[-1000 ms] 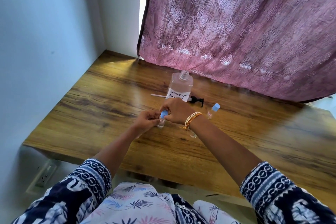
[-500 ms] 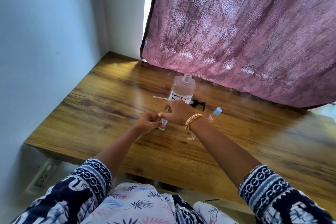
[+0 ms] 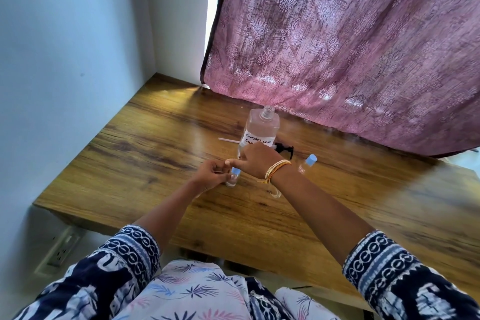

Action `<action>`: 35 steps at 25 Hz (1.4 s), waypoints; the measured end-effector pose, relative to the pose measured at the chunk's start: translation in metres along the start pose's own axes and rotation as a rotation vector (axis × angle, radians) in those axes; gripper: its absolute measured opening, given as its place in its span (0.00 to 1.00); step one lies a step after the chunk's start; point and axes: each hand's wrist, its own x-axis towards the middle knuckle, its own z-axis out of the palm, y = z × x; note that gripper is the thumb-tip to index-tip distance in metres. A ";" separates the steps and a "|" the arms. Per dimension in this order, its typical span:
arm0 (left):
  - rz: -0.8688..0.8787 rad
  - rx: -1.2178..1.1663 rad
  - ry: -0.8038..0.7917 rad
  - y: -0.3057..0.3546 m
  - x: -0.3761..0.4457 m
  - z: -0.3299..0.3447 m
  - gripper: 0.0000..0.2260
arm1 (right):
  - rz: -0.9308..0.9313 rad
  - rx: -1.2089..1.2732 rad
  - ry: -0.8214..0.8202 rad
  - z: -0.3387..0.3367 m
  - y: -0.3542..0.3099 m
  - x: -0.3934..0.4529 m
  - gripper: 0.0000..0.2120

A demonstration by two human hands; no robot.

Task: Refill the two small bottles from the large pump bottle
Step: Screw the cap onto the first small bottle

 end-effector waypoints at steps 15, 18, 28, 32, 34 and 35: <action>0.006 -0.018 -0.026 0.008 -0.004 0.002 0.10 | -0.068 0.272 -0.078 -0.002 0.006 -0.004 0.15; 0.014 -0.011 -0.036 0.010 -0.005 0.003 0.11 | -0.105 0.250 -0.056 -0.002 0.007 -0.005 0.15; -0.009 -0.059 -0.043 0.012 -0.008 0.003 0.12 | -0.171 0.039 -0.073 -0.001 0.002 -0.003 0.14; -0.008 -0.022 0.026 0.011 -0.008 0.007 0.12 | -0.178 0.047 -0.038 0.005 0.006 0.000 0.12; -0.024 -0.018 0.033 0.012 -0.008 0.008 0.11 | -0.172 0.051 -0.030 0.008 0.007 0.001 0.12; -0.028 -0.015 0.031 0.013 -0.008 0.008 0.11 | -0.166 0.059 -0.023 0.010 0.008 0.001 0.12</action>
